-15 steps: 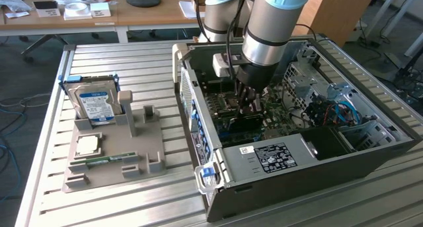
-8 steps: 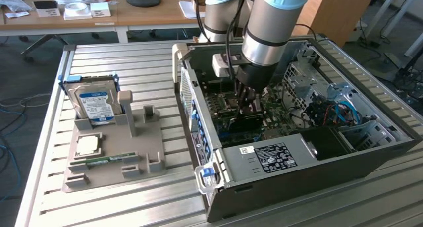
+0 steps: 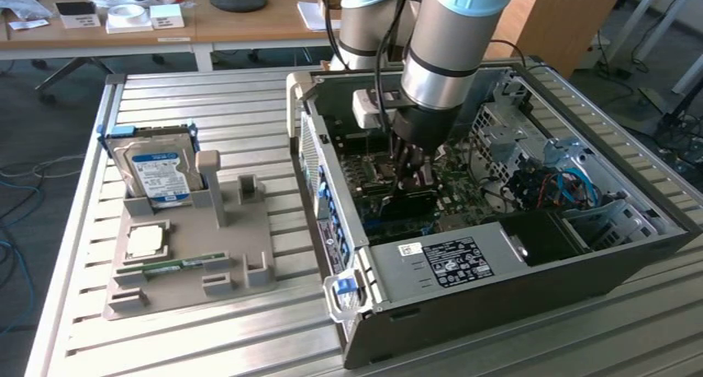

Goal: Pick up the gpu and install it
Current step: 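Press down on the gpu until it lock into place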

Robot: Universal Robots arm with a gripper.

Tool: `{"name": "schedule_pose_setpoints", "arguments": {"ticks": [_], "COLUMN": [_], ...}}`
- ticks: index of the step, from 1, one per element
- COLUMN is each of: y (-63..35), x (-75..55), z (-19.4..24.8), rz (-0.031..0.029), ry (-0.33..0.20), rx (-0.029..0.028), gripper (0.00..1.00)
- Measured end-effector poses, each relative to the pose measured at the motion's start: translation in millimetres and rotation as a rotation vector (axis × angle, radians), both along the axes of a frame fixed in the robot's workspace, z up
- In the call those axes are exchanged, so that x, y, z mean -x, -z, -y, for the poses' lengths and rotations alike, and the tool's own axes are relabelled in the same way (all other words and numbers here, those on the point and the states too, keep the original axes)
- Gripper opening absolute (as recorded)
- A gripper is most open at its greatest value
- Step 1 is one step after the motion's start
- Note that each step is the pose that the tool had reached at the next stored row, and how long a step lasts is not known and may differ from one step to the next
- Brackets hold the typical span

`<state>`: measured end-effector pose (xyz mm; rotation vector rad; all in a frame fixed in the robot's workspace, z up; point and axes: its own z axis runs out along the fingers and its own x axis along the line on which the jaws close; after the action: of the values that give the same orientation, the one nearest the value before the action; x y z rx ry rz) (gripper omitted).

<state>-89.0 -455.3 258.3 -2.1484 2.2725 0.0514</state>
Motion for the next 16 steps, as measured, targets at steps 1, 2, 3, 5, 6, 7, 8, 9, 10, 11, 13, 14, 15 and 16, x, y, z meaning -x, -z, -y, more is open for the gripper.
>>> {"name": "schedule_pose_setpoints", "arguments": {"ticks": [1, 2, 3, 5, 6, 7, 8, 9, 10, 11, 13, 14, 15, 16], "y": [0.1, 0.2, 0.2, 0.4, 0.5, 0.5, 0.6, 0.6, 0.7, 0.7, 0.7, 0.7, 0.7, 0.4], "x": [0.0, 0.0, 0.0, 0.1, 0.2, 0.2, 0.2, 0.2, 0.2, 0.2, 0.2, 0.2, 0.2, 0.2], "z": [0.0, 0.0, 0.0, 0.0, 0.0, 0.0, 0.0, 0.0, 0.0, 0.0, 0.0, 0.0, 0.0, -0.1], "rz": [0.0, 0.0001, 0.0001, 0.0001, 0.0001, 0.0, 0.0001, 0.0001, 0.0001, 0.0002, 0.0002, 0.0002, 0.0002, 0.0001], "ry": [0.0, 0.0, 0.0, 0.0, 0.0, 0.0, 0.0, 0.0, 0.0, 0.0, 0.0, 0.0, 0.0, 0.0], "rx": [-0.0002, -0.0003, -0.0004, -0.0003, -0.0001, -0.0001, -0.0001, -0.0002, -0.0003, -0.0004, -0.0004, -0.0004, -0.0004, -0.0003], "gripper": [0.11, 0.11, 0.11, 0.11, 0.11, 0.11, 0.11, 0.11, 0.11, 0.11, 0.11, 0.11, 0.11, 0.11]}}
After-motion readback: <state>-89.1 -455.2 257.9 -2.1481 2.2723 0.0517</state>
